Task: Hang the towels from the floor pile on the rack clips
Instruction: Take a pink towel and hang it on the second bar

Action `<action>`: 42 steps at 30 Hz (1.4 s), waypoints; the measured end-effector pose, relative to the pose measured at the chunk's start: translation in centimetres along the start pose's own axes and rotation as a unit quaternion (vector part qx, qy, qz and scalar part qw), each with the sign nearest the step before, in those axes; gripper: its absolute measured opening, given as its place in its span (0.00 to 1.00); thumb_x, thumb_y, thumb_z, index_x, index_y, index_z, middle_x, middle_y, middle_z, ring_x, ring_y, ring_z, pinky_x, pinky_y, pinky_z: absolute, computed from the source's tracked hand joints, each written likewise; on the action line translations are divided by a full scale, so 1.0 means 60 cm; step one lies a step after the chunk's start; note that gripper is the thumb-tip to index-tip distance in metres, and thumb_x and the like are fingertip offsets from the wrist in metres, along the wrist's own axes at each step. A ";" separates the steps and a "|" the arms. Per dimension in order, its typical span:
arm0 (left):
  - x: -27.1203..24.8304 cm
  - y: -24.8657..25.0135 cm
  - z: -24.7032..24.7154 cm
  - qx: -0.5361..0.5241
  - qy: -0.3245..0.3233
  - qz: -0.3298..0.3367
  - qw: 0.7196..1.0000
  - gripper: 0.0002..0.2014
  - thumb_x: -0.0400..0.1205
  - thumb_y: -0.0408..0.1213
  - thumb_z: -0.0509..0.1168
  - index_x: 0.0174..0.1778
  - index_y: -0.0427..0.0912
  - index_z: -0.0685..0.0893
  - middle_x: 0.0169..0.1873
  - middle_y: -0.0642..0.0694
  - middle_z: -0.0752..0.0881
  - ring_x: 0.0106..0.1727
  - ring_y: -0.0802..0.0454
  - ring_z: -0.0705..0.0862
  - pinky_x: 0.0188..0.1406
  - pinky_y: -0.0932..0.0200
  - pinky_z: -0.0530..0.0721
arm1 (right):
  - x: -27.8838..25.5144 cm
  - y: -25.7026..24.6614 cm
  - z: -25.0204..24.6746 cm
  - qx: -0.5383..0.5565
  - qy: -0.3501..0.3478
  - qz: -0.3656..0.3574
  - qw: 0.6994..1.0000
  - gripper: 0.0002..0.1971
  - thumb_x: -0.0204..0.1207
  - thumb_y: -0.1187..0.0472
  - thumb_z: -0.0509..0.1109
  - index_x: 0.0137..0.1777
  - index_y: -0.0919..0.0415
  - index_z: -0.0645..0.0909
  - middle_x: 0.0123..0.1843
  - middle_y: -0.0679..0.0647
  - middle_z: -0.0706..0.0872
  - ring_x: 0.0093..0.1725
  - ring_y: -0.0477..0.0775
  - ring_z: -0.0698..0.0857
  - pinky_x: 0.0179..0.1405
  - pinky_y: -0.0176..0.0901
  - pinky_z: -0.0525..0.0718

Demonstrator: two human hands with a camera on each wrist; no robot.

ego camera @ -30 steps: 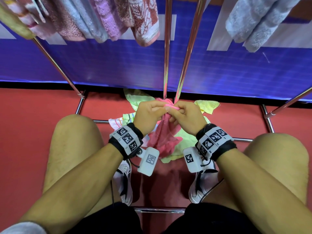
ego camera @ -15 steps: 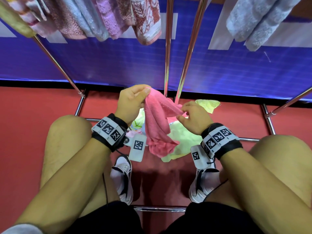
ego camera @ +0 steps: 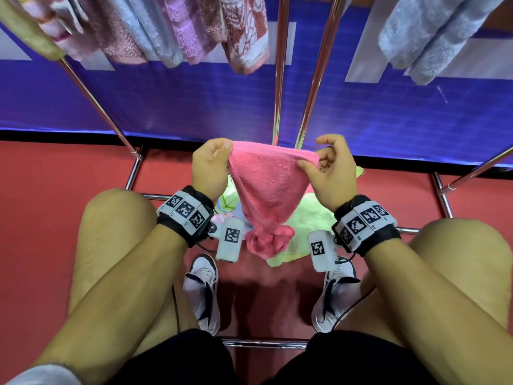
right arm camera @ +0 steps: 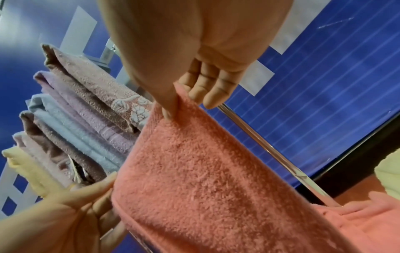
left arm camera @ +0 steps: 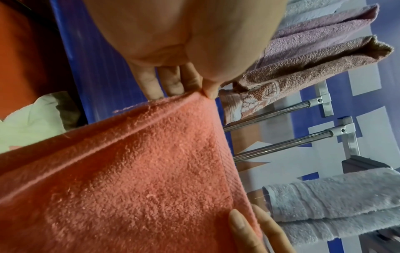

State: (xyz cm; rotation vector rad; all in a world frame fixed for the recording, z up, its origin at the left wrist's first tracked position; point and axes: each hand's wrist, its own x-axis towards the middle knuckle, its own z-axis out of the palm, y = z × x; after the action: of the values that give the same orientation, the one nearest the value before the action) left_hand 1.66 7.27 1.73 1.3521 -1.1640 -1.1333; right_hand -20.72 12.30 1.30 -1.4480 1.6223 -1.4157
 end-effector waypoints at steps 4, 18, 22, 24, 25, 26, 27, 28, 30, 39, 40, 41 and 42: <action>0.001 -0.002 0.000 0.004 -0.002 0.005 1.000 0.10 0.81 0.42 0.63 0.49 0.40 0.85 0.39 0.41 0.86 0.40 0.48 0.83 0.49 0.41 0.86 | 0.003 0.007 -0.004 -0.081 -0.052 0.005 0.995 0.08 0.73 0.61 0.78 0.44 0.49 0.83 0.38 0.51 0.86 0.36 0.51 0.80 0.39 0.42 0.79; 0.002 -0.005 0.016 0.040 0.011 0.033 0.999 0.05 0.82 0.40 0.63 0.42 0.48 0.83 0.37 0.53 0.83 0.37 0.59 0.78 0.43 0.56 0.76 | 0.006 0.003 -0.009 -0.047 0.013 0.013 0.999 0.13 0.78 0.53 0.73 0.38 0.57 0.74 0.28 0.45 0.76 0.30 0.45 0.73 0.32 0.44 0.74; 0.007 -0.005 0.015 0.043 0.032 0.034 0.998 0.06 0.85 0.35 0.63 0.45 0.43 0.83 0.41 0.52 0.85 0.40 0.61 0.81 0.45 0.63 0.79 | 0.012 -0.007 -0.011 -0.020 0.014 0.044 0.999 0.16 0.75 0.53 0.76 0.33 0.58 0.74 0.24 0.48 0.69 0.25 0.45 0.65 0.26 0.36 0.67; 0.009 -0.004 0.016 0.034 0.039 0.037 0.998 0.06 0.86 0.35 0.62 0.45 0.44 0.83 0.42 0.51 0.84 0.40 0.60 0.80 0.46 0.62 0.79 | 0.013 -0.014 -0.009 -0.001 0.010 0.043 0.999 0.15 0.77 0.55 0.75 0.36 0.62 0.76 0.25 0.49 0.70 0.26 0.45 0.66 0.28 0.37 0.68; 0.009 -0.006 0.016 0.031 0.043 0.037 0.998 0.06 0.86 0.35 0.62 0.45 0.45 0.83 0.42 0.50 0.84 0.40 0.59 0.80 0.46 0.60 0.79 | 0.013 -0.018 -0.009 0.008 0.008 0.040 0.999 0.14 0.78 0.55 0.73 0.37 0.63 0.77 0.27 0.51 0.72 0.27 0.46 0.68 0.29 0.39 0.69; 0.006 -0.004 0.018 0.030 0.044 0.037 0.998 0.06 0.86 0.36 0.62 0.45 0.46 0.83 0.42 0.50 0.84 0.41 0.58 0.80 0.46 0.58 0.79 | 0.013 -0.021 -0.008 0.016 0.008 0.039 0.999 0.13 0.79 0.55 0.72 0.37 0.62 0.77 0.28 0.52 0.73 0.29 0.48 0.69 0.30 0.41 0.70; 0.003 -0.004 0.019 0.028 0.046 0.034 0.998 0.06 0.86 0.36 0.62 0.45 0.46 0.83 0.42 0.49 0.84 0.42 0.56 0.80 0.47 0.57 0.79 | 0.011 -0.025 -0.008 0.022 0.009 0.040 0.999 0.12 0.79 0.55 0.71 0.37 0.59 0.77 0.29 0.52 0.74 0.30 0.49 0.71 0.31 0.44 0.72; -0.002 -0.001 0.021 0.028 0.045 0.033 0.998 0.06 0.86 0.36 0.62 0.45 0.46 0.83 0.43 0.49 0.84 0.43 0.56 0.80 0.48 0.57 0.79 | 0.009 -0.031 -0.007 0.029 0.011 0.043 0.999 0.11 0.80 0.56 0.70 0.36 0.55 0.77 0.29 0.51 0.74 0.30 0.50 0.72 0.31 0.46 0.74; -0.006 0.012 0.022 0.023 0.046 0.039 0.998 0.05 0.85 0.37 0.62 0.46 0.46 0.83 0.44 0.49 0.84 0.43 0.55 0.80 0.48 0.57 0.79 | 0.005 -0.042 -0.006 0.045 0.018 0.048 0.998 0.11 0.80 0.57 0.70 0.36 0.49 0.76 0.28 0.48 0.75 0.30 0.49 0.73 0.31 0.45 0.74; 0.008 0.143 0.000 0.000 0.054 0.102 0.993 0.08 0.84 0.37 0.64 0.41 0.52 0.84 0.42 0.52 0.86 0.43 0.59 0.82 0.51 0.57 0.81 | 0.034 -0.151 -0.042 0.043 0.034 -0.014 0.998 0.08 0.77 0.54 0.71 0.38 0.54 0.79 0.32 0.49 0.80 0.34 0.47 0.77 0.36 0.45 0.77; 0.008 0.168 -0.001 -0.002 0.051 0.116 0.992 0.08 0.84 0.38 0.64 0.41 0.53 0.84 0.41 0.52 0.86 0.42 0.60 0.81 0.49 0.59 0.80 | 0.045 -0.171 -0.049 0.044 0.037 -0.030 0.998 0.07 0.77 0.55 0.71 0.39 0.54 0.79 0.33 0.48 0.81 0.34 0.46 0.78 0.36 0.44 0.78; 0.010 0.193 -0.004 -0.003 0.049 0.130 0.990 0.07 0.83 0.39 0.64 0.40 0.54 0.84 0.40 0.53 0.85 0.41 0.61 0.81 0.47 0.60 0.79 | 0.055 -0.193 -0.057 0.043 0.040 -0.048 0.997 0.07 0.77 0.57 0.71 0.39 0.54 0.79 0.33 0.48 0.81 0.35 0.45 0.78 0.36 0.42 0.78; 0.009 0.221 -0.007 -0.007 0.043 0.145 0.988 0.07 0.82 0.41 0.64 0.39 0.53 0.84 0.39 0.54 0.85 0.40 0.61 0.80 0.46 0.60 0.79 | 0.064 -0.218 -0.065 0.043 0.043 -0.063 0.996 0.07 0.78 0.58 0.71 0.39 0.54 0.79 0.33 0.47 0.81 0.34 0.44 0.78 0.36 0.41 0.77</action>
State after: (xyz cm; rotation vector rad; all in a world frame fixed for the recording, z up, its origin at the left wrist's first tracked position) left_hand 1.15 6.03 14.93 1.1641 -1.2420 -0.8639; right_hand -20.53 11.74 15.46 -1.4791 1.5240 -1.6188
